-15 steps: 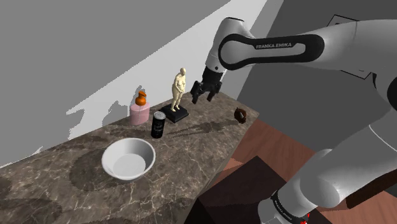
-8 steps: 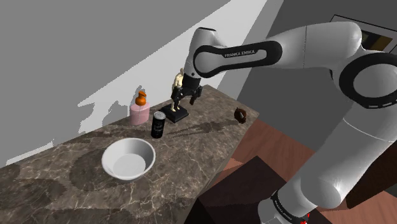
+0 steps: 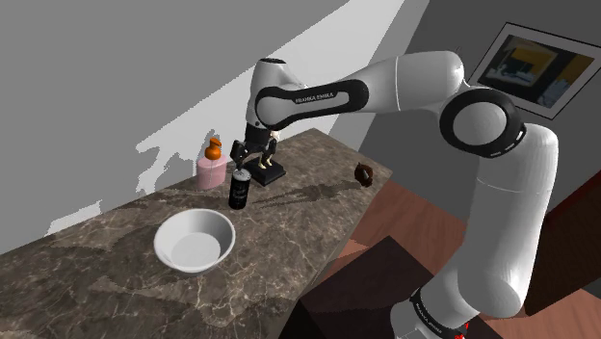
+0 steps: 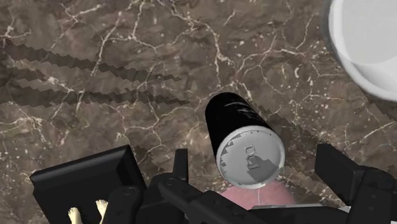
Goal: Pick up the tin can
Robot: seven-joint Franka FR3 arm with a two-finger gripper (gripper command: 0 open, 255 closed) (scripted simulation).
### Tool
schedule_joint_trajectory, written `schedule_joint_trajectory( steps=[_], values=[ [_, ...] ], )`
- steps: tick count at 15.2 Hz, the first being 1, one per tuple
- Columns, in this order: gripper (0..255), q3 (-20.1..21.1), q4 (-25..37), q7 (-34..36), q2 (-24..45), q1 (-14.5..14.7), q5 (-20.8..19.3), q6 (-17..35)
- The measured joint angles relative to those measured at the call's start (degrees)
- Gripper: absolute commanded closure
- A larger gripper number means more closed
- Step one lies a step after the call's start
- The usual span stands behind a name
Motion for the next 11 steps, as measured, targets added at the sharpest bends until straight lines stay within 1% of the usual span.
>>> schedule_joint_trajectory(
  steps=[2,4,6,11],
  values=[
    [0,-0.4,5.3,0.5,5.2,1.0,-1.1,-0.6],
    [0,-0.6,7.2,0.8,7.0,1.4,-1.5,-0.7],
    [0,-0.7,7.6,1.0,8.2,1.7,-1.7,-0.1],
    [0,-1.0,6.4,1.3,10.0,1.8,-2.2,2.9]
  ],
)
